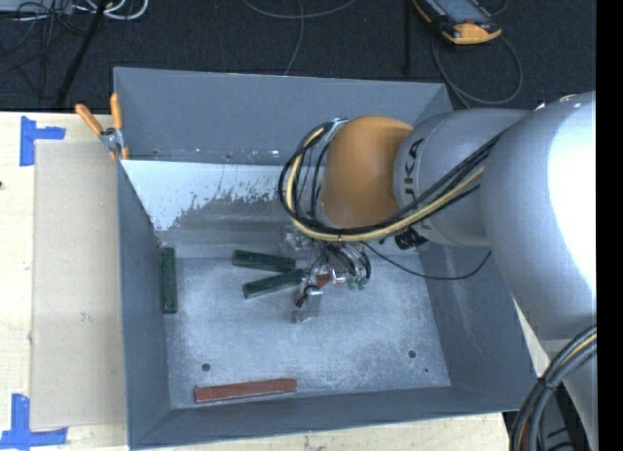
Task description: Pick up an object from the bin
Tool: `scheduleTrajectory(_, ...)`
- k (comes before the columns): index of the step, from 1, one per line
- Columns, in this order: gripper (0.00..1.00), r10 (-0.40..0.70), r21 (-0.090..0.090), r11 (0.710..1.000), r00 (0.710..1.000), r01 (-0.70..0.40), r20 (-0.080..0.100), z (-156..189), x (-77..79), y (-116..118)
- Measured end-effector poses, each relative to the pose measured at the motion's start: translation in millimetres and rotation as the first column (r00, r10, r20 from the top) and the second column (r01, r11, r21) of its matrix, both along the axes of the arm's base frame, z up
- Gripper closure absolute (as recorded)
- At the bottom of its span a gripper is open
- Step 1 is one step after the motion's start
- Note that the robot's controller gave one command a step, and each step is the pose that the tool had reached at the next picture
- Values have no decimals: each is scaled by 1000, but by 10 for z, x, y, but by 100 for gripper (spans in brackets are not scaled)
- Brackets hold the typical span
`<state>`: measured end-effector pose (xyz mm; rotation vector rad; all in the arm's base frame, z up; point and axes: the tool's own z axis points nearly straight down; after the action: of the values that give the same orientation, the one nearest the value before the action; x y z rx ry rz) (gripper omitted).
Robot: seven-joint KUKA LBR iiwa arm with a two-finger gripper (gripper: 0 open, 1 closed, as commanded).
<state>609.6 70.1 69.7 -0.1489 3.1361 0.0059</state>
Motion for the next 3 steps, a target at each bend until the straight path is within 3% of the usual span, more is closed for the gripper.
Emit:
scheduleTrajectory(1,100,-3,-4,1000,1000,3,0,3,3,-38)
scheduleTrajectory(2,0,-1,-4,1000,1000,1,-1,0,1,-39)
scheduleTrajectory(3,0,-386,-1,923,923,386,-2,70,-113,560)
